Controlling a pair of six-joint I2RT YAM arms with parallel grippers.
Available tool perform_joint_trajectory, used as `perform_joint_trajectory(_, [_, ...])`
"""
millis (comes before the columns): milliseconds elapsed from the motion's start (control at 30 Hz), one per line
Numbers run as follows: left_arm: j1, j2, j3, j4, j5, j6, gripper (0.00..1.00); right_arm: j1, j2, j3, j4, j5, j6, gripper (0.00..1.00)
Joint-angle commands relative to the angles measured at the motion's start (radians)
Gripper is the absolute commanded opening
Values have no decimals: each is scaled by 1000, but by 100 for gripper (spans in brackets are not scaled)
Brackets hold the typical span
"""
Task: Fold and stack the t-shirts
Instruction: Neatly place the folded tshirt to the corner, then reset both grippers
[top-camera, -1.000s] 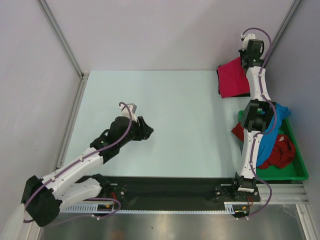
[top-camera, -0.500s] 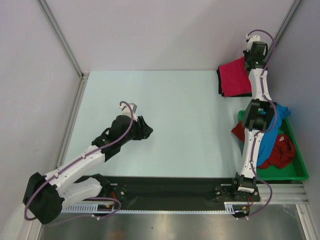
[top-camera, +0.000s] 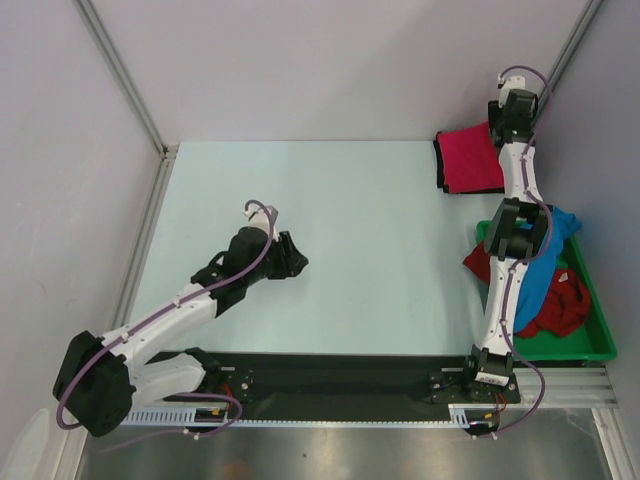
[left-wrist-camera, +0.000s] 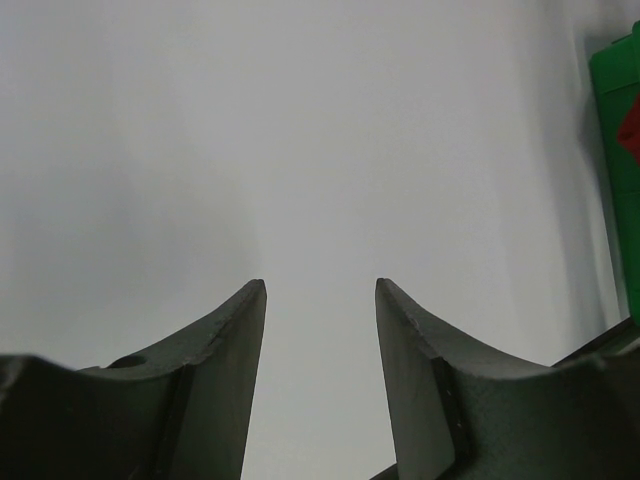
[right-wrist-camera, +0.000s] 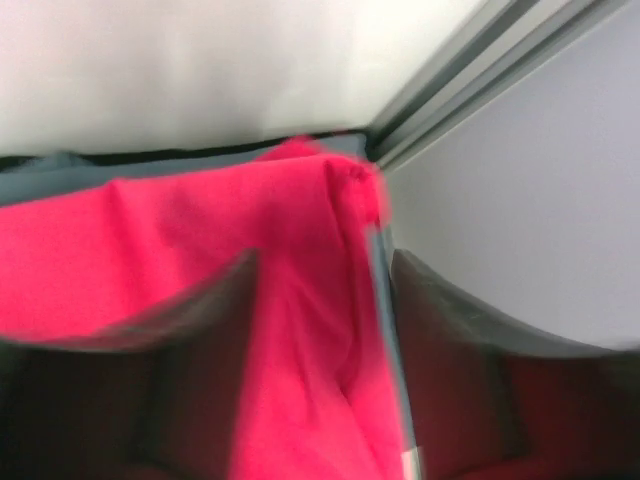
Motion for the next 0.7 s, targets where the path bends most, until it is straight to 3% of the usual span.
perform_joint_trajectory(0, [15, 22, 54, 32, 40, -15, 54, -10, 39, 75, 162, 65, -68, 65])
perform_joint_trajectory(33, [18, 25, 57, 26, 53, -16, 54, -9, 54, 108, 172, 92, -121, 86])
perform_joint_trajectory(100, [18, 26, 60, 0, 57, -20, 53, -9, 61, 200, 166, 148, -171, 100])
perform_joint_trajectory(233, [18, -49, 28, -20, 56, -45, 55, 2, -107, 83, 193, 133, -124, 100])
perform_joint_trajectory(433, [18, -247, -84, -13, 85, -147, 60, 143, -335, -49, -3, 125, 17, 100])
perform_joint_trajectory(667, [18, -423, -277, 10, 163, -295, 65, 434, -749, -674, -41, 79, 300, 100])
